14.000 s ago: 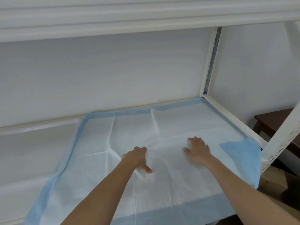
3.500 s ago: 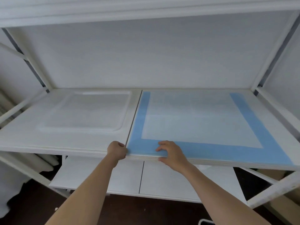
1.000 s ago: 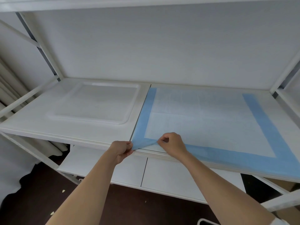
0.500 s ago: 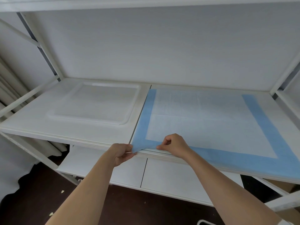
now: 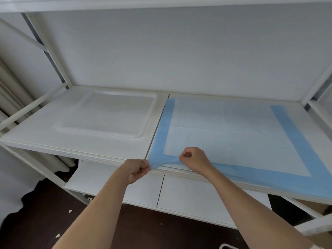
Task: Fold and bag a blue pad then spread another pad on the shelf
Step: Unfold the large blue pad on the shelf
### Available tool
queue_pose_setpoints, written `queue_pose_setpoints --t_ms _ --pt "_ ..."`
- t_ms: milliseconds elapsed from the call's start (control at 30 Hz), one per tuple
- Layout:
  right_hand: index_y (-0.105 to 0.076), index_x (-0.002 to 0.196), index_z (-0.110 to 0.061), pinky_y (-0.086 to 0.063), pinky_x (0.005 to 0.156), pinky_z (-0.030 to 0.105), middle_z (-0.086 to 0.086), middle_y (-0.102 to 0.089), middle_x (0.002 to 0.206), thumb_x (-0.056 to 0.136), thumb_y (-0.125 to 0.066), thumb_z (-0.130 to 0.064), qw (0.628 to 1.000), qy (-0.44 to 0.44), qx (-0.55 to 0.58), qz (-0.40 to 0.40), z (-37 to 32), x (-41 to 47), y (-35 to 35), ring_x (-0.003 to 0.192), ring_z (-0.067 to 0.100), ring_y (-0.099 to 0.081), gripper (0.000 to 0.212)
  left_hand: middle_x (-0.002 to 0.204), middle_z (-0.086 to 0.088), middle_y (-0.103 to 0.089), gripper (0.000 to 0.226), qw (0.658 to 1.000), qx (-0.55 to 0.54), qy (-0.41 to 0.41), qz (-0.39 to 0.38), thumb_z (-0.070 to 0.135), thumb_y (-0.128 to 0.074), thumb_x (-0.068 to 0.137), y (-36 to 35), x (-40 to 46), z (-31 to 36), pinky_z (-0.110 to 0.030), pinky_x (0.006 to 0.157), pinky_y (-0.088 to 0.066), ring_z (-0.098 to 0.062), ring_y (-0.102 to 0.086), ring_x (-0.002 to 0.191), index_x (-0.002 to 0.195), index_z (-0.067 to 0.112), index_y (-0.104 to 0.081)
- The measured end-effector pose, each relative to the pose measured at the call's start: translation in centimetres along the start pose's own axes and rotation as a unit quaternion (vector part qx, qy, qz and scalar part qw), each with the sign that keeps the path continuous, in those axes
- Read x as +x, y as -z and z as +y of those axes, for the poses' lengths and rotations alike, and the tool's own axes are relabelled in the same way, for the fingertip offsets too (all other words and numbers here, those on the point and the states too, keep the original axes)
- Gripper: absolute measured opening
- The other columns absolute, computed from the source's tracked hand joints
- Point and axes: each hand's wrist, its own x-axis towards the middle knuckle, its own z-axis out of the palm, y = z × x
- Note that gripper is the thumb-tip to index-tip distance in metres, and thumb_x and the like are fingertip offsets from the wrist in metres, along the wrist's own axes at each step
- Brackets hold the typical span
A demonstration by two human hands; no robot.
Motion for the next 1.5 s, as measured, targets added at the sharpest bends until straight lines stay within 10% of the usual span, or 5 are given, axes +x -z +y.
queue_pose_setpoints --t_ms 333,500,633,800,1500 --pt "-0.057 0.114 -0.034 -0.038 0.089 0.035 -0.008 -0.052 0.107 0.071 -0.075 -0.049 0.978 0.138 -0.144 -0.069 -1.6 -1.2 -3.1 0.102 0.011 -0.043 0.049 0.075 -0.009 -0.059 0.003 0.998 0.062 -0.005 -0.005 0.003 -0.064 0.087 -0.2 0.0 -0.1 -0.017 0.046 -0.052 -0.016 -0.057 0.065 0.087 0.0 -0.061" --pt "-0.068 0.096 -0.026 -0.048 0.082 0.036 -0.005 -0.059 0.095 0.085 -0.065 -0.033 0.983 0.16 -0.09 -0.002 -2.3 -1.3 -5.0 0.09 0.012 -0.052 0.013 0.088 -0.011 -0.065 0.012 0.998 0.06 -0.007 -0.03 0.01 -0.062 0.091 0.1 -0.4 0.0 -0.023 0.059 -0.059 -0.022 -0.065 0.074 0.098 0.001 -0.062" --pt "-0.062 0.104 -0.029 -0.046 0.077 0.033 -0.008 -0.059 0.097 0.075 -0.071 -0.051 0.979 0.151 -0.132 -0.017 -2.9 -1.5 -5.6 0.09 0.01 -0.054 0.037 0.087 -0.011 -0.067 0.012 0.997 0.048 -0.002 -0.056 0.009 -0.053 0.095 0.5 -0.6 0.0 -0.023 0.057 -0.058 -0.02 -0.067 0.069 0.1 0.001 -0.061" --pt "-0.066 0.096 -0.03 -0.044 0.082 0.033 -0.01 -0.061 0.094 0.087 -0.061 -0.035 0.982 0.132 -0.132 0.012 -2.6 -1.2 -5.9 0.093 0.012 -0.058 0.011 0.099 -0.017 -0.067 0.009 0.997 0.045 -0.008 -0.068 -0.001 -0.054 0.093 0.5 -0.5 -0.2 -0.025 0.063 -0.06 -0.024 -0.068 0.083 0.1 -0.002 -0.059" --pt "-0.066 0.082 -0.017 -0.05 0.071 0.034 -0.005 -0.064 0.082 0.089 -0.055 -0.021 0.982 0.15 -0.091 0.063 -4.1 -0.3 -4.6 0.076 0.014 -0.059 0.013 0.082 -0.019 -0.061 0.018 0.998 0.056 -0.029 -0.02 -0.018 -0.053 0.084 1.2 -0.7 -0.5 -0.022 0.054 -0.058 -0.024 -0.064 0.073 0.089 -0.003 -0.06"
